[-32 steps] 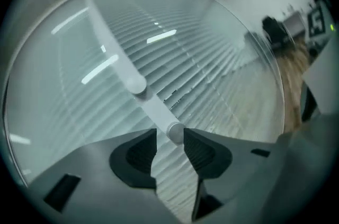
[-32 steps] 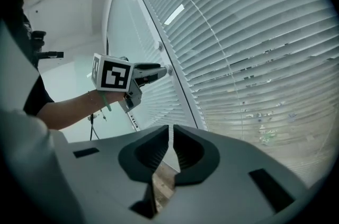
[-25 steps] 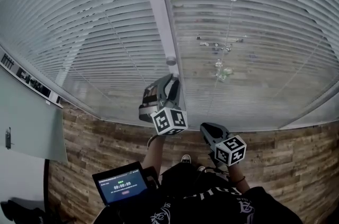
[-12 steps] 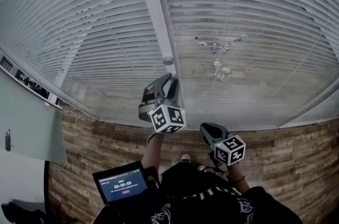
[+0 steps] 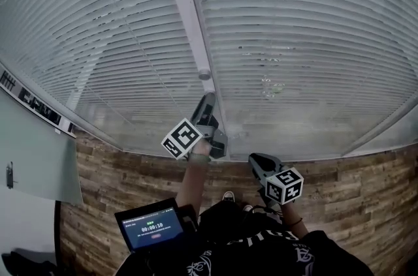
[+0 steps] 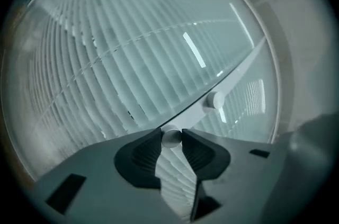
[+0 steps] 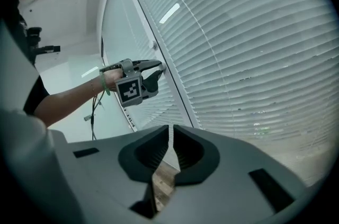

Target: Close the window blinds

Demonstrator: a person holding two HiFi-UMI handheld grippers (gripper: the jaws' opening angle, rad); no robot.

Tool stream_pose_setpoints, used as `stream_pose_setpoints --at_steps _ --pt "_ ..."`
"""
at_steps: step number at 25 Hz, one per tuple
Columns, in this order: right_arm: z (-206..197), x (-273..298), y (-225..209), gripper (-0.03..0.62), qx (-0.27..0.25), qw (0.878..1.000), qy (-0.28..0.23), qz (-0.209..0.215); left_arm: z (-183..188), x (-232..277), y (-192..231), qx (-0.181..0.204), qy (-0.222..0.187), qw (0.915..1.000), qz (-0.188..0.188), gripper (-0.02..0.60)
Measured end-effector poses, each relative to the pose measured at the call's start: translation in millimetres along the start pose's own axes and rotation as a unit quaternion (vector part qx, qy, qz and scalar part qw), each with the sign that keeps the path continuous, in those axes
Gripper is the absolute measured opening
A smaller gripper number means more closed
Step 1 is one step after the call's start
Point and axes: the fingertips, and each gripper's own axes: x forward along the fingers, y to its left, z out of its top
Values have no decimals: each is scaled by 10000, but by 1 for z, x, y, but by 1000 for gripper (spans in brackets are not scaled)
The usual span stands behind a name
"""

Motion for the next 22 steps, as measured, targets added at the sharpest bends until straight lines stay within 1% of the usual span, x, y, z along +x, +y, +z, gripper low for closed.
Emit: stream_pose_setpoints --at_steps 1,2,3,4,5,6,7,8,11,12,13,14,16,19,22 --pt "0 -1 1 40 -8 10000 -1 9 0 0 0 -98 -7 9999 -58 124" --pt "0 -1 3 40 -17 10000 -4 21 0 0 -1 75 38 9999 -57 124" --pt "0 -2 4 40 -23 10000 -9 35 0 0 -1 473 125 9988 5 124" --pt "0 -3 6 40 -24 10000 -14 48 1 -1 -1 988 228 9948 113 124" --pt "0 -4 7 40 -22 10000 -19 59 2 -4 -2 1489 322 9881 223 124" --pt "-1 -6 8 40 -16 10000 -22 64 1 -7 -4 1873 403 9810 288 124" --pt "-2 -8 9 40 -8 10000 -21 66 -2 -11 -6 2122 480 9756 304 124" --pt "-3 -10 10 40 -1 10000 -15 71 -6 -16 -7 2272 559 9718 298 124" --pt "-11 -15 16 40 19 9999 18 128 -27 -40 -2 2528 816 9635 338 121" --pt "-14 -17 19 40 26 9999 28 162 -37 -49 1 2611 927 9602 355 110" --pt "-18 -20 23 40 36 9998 40 200 -49 -60 3 2684 1056 9569 354 73" --pt "-22 -23 28 40 46 9997 57 241 -61 -71 6 2729 1190 9540 344 57" --pt "-29 -31 37 40 71 9994 110 328 -83 -94 10 2705 1433 9513 361 37" --pt "-36 -44 53 40 146 9987 218 441 -108 -128 12 2580 1704 9497 503 11" --pt "-48 -45 62 40 282 9978 282 520 -124 -154 15 2661 1940 9422 611 5"
